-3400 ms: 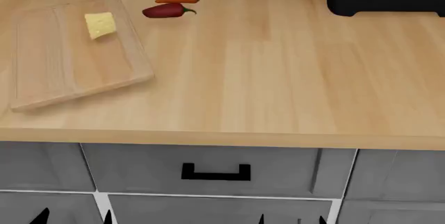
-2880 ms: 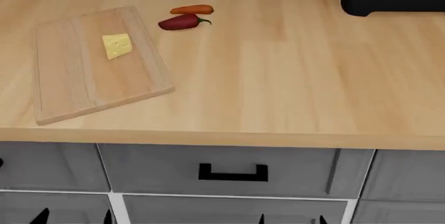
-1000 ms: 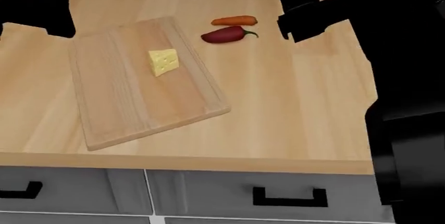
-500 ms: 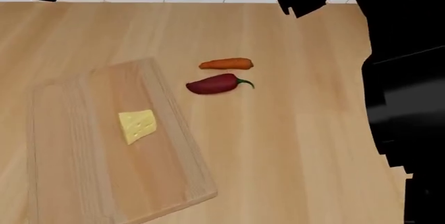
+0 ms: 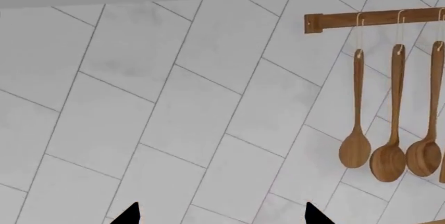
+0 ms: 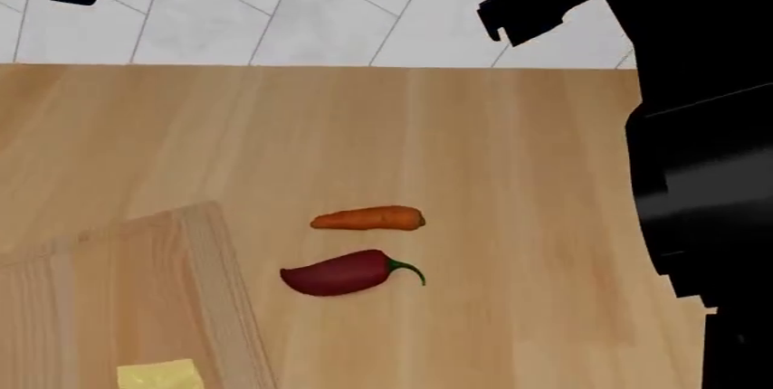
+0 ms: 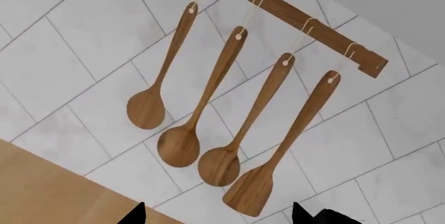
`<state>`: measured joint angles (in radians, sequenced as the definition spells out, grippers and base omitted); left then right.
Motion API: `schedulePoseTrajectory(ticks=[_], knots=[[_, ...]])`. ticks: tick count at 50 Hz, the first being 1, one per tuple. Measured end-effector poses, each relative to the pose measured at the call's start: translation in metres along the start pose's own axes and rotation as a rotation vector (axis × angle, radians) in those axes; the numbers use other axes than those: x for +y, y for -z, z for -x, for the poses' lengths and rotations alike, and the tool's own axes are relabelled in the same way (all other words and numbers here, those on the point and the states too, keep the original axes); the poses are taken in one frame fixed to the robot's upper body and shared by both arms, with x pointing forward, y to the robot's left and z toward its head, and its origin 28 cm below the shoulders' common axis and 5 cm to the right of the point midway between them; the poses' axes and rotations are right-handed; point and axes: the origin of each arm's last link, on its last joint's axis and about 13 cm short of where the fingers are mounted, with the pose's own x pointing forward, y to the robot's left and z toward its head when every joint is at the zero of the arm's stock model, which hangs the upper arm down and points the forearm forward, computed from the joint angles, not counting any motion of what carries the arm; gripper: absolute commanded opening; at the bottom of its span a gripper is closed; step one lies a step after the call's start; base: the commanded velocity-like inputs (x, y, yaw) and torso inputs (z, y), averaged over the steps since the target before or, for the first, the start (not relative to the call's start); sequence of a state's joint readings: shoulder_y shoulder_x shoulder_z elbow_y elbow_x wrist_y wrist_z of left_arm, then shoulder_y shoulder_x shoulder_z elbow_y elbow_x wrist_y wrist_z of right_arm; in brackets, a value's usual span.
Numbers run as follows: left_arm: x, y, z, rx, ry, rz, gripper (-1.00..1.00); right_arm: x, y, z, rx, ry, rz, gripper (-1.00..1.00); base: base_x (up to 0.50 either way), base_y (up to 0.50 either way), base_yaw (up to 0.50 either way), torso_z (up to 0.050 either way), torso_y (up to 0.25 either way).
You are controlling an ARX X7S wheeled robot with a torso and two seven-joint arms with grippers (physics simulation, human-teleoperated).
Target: Clear the non-vegetable object off the cutting board and place the vegetables onto it.
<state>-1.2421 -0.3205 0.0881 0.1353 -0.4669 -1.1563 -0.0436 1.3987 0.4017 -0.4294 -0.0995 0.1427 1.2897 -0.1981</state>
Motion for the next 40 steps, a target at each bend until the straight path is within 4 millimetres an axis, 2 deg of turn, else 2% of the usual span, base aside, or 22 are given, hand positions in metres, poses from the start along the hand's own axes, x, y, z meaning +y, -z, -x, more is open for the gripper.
schedulePoseTrajectory(ticks=[2, 14, 21, 29, 40], knots=[[0.000, 0.000, 0.000, 0.000, 0.001, 0.001, 1.00, 0.001, 0.001, 0.001, 0.001, -0.003, -0.001, 1.00, 0.50, -0.03, 0.00, 0.000, 0.005], [-0.001, 0.002, 0.006, 0.011, 0.020, -0.005, 1.00, 0.005, 0.004, 0.006, 0.000, -0.025, -0.004, 1.00, 0.00, 0.00, 0.00, 0.000, 0.000], [-0.002, -0.002, 0.016, 0.045, 0.052, -0.031, 1.00, 0.005, 0.005, 0.012, 0.001, -0.029, -0.005, 1.00, 0.00, 0.00, 0.00, 0.000, 0.001], [0.000, -0.016, 0.042, 0.111, 0.111, -0.087, 1.00, 0.004, 0.004, 0.016, 0.003, -0.032, -0.006, 1.00, 0.00, 0.00, 0.00, 0.000, 0.000], [-0.015, -0.032, 0.092, 0.222, 0.348, -0.218, 1.00, 0.003, 0.002, 0.018, 0.003, -0.032, 0.001, 1.00, 0.00, 0.00, 0.00, 0.000, 0.000]])
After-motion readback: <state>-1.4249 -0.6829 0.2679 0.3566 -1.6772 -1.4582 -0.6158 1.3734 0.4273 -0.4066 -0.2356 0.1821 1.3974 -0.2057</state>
